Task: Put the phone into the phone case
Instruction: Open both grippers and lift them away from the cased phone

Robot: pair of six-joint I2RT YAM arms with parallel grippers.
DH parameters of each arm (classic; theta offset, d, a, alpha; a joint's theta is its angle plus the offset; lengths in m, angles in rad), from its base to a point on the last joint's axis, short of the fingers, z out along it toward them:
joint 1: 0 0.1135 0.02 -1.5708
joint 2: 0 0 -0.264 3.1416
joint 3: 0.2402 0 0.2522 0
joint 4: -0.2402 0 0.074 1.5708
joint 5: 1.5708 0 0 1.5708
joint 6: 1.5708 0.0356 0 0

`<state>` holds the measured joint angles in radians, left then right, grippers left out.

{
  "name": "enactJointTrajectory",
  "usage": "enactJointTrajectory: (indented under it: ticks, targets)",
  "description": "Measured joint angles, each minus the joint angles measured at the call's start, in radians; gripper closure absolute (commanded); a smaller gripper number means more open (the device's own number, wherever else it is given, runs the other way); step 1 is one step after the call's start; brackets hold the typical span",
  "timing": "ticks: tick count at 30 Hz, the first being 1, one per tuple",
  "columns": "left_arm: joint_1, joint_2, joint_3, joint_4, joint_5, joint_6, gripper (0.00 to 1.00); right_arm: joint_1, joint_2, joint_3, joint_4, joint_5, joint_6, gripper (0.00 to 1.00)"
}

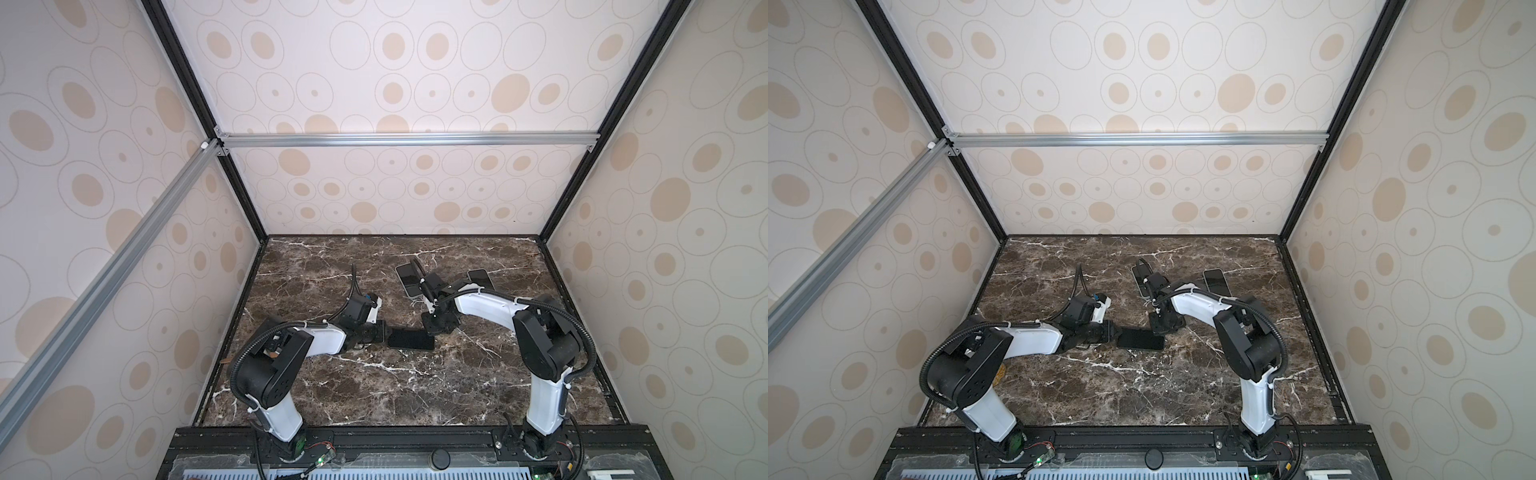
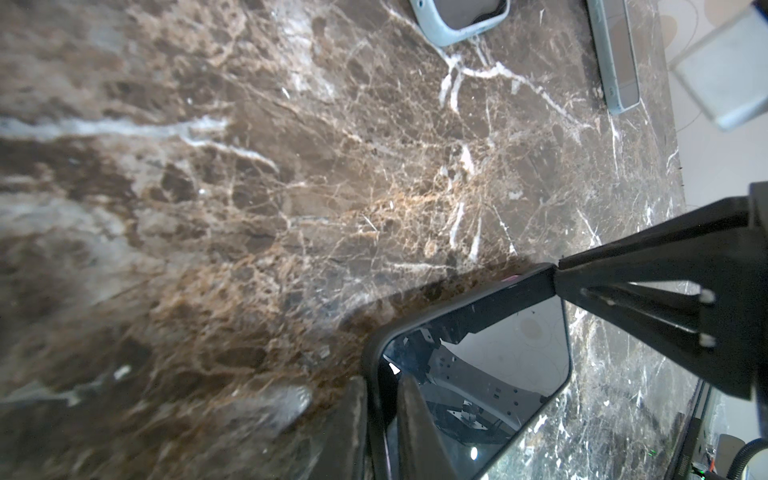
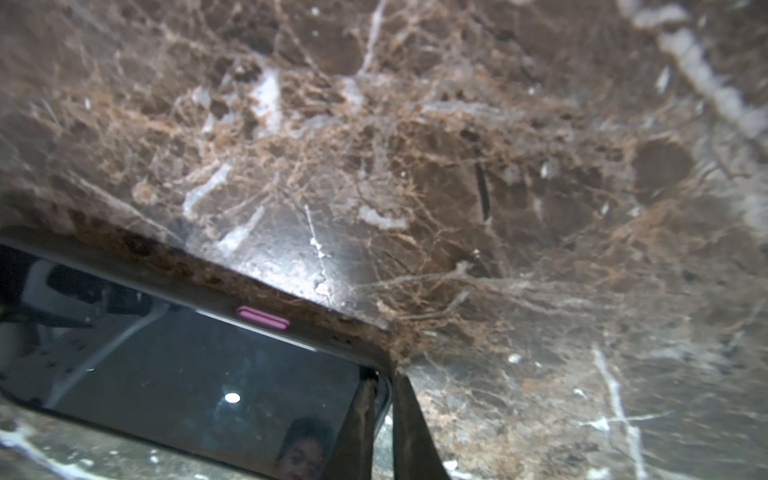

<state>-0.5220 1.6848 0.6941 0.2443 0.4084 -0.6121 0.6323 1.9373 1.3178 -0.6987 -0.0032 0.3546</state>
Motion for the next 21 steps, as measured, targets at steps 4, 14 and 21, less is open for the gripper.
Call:
enactJointTrajectory:
  ticks: [4,14,21]
  targets:
    - [0.013,-0.056,0.001,-0.027,-0.014,0.013,0.84,0.021,-0.008,0.002,-0.016,0.03,-0.032,0.81]
    - [0.057,-0.306,0.099,-0.172,-0.097,0.169,0.77,0.03,-0.168,0.003,0.027,-0.017,-0.193,0.51]
    - [0.062,-0.526,0.094,-0.218,-0.169,0.38,0.54,0.031,-0.225,0.002,0.109,-0.15,-0.475,0.24]
